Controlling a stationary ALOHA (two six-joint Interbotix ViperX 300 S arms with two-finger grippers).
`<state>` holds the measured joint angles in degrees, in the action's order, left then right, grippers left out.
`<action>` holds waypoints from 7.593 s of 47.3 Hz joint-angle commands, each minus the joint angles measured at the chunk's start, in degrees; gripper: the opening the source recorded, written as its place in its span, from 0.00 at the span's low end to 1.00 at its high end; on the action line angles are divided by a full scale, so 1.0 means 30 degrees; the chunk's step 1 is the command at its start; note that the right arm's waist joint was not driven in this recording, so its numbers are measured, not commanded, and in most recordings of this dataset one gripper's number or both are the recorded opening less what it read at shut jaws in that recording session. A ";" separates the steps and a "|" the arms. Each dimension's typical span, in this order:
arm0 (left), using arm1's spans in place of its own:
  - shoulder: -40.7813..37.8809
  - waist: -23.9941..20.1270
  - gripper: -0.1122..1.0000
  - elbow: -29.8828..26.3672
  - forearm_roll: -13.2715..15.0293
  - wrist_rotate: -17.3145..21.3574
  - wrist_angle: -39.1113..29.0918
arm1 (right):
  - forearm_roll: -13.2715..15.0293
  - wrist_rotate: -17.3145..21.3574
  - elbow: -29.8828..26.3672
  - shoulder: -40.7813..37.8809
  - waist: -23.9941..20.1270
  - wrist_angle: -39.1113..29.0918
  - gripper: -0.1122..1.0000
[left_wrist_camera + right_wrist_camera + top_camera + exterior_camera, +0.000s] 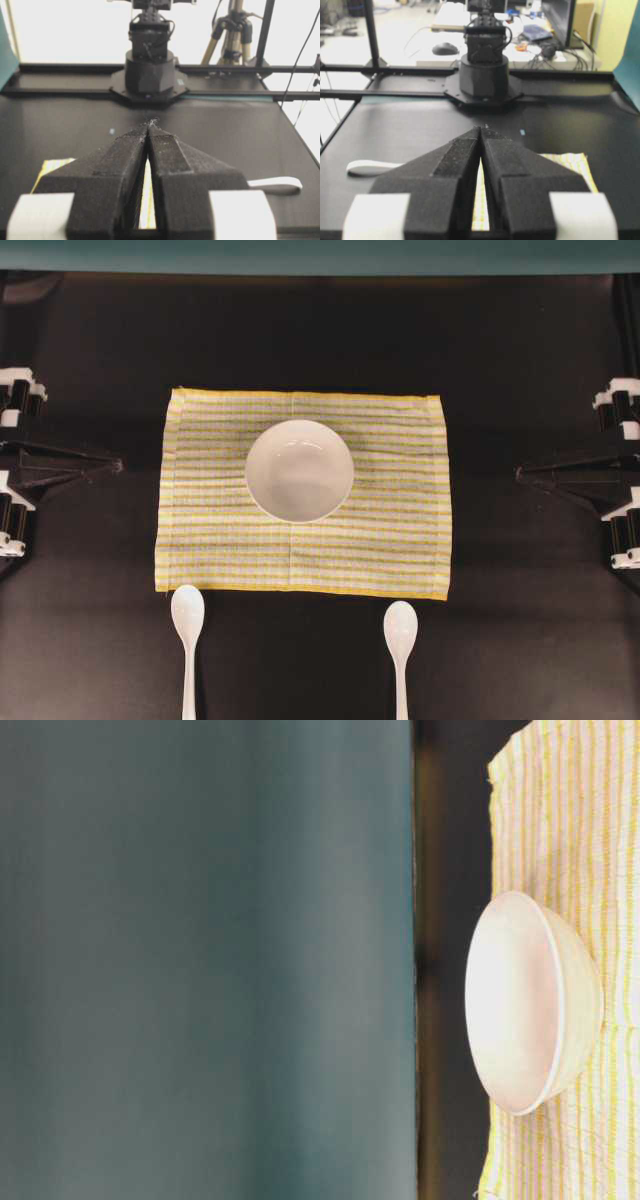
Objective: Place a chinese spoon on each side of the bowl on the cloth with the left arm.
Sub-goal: 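Move the left gripper across the cloth toward the right white spoon, then lower the left gripper and grasp the right spoon's bowl end, then lift the spoon and carry it up to the right of the bowl, then lower the spoon onto the cloth right of the bowl, open gripper, then withdraw the left gripper and move it to the left spoon, then close the left gripper on the left spoon's bowl end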
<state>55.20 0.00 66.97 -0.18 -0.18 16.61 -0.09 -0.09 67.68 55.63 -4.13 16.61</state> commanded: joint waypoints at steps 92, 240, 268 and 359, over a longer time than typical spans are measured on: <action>-2.5635 0.2900 0.75 -1.8486 -0.0762 -1.0225 -0.6797 | -0.0439 0.0234 0.0293 -0.0117 0.0000 -0.2139 0.10; -2.5518 -0.3428 0.19 -2.0508 -0.0820 -0.2842 -1.0635 | -0.0469 0.0264 0.1318 0.0586 0.0000 -0.2256 0.10; -2.5400 -0.3457 0.83 -1.9277 -0.0820 -0.3135 -0.9316 | -0.0469 0.0293 0.1641 0.0674 0.0000 -0.2256 0.10; -1.5615 0.4805 0.66 -0.2549 -0.0820 -1.1338 -0.4893 | -0.0498 0.0264 0.1934 0.1523 0.0000 -0.2842 0.10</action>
<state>8.26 14.15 59.59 -2.37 -33.49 1.32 -1.41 0.35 73.83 60.47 -4.13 7.91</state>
